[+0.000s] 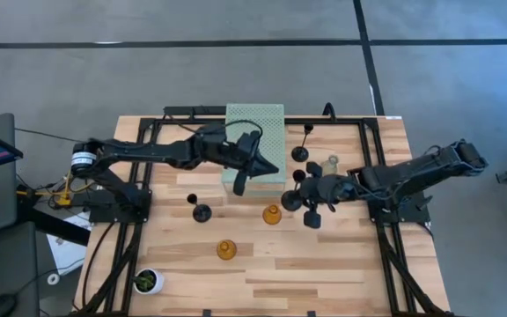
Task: Pick & Place candle stick holders
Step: Put the bottom black candle holder on the shelf
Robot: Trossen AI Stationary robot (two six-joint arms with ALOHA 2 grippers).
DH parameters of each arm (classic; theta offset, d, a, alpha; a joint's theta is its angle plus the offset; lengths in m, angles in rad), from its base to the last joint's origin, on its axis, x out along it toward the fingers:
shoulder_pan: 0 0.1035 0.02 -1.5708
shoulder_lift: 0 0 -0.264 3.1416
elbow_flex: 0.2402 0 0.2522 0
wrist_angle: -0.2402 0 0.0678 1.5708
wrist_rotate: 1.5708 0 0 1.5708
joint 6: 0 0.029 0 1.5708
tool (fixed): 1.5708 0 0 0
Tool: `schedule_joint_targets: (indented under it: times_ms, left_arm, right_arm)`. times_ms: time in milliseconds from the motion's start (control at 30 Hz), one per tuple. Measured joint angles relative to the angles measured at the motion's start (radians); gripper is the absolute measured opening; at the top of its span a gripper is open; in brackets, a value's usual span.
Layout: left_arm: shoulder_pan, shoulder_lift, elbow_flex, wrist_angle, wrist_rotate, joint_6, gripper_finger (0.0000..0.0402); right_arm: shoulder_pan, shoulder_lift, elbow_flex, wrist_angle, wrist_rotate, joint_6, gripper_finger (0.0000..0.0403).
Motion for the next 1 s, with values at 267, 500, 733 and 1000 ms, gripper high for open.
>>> schedule_joint_targets:
  times_ms: [267, 500, 733, 1000]
  left_arm:
    - [-0.039, 0.064, 0.001, 0.094, -0.016, 0.052, 0.0029]
    - [-0.041, 0.094, 0.001, 0.130, -0.046, 0.099, 0.0100]
    - [-0.056, 0.134, 0.001, 0.216, -0.094, 0.105, 0.0152]
    - [-0.068, 0.136, 0.001, 0.266, -0.121, 0.105, 0.0151]
  right_arm:
    - [-0.060, 0.002, 0.000, -0.004, -0.050, -0.009, 0.0002]
    - [-0.082, 0.001, 0.000, -0.005, -0.074, -0.009, 0.0003]
    - [-0.088, 0.001, 0.000, -0.005, -0.079, -0.008, 0.0003]
    - [-0.088, 0.001, 0.000, 0.010, -0.079, -0.010, 0.0003]
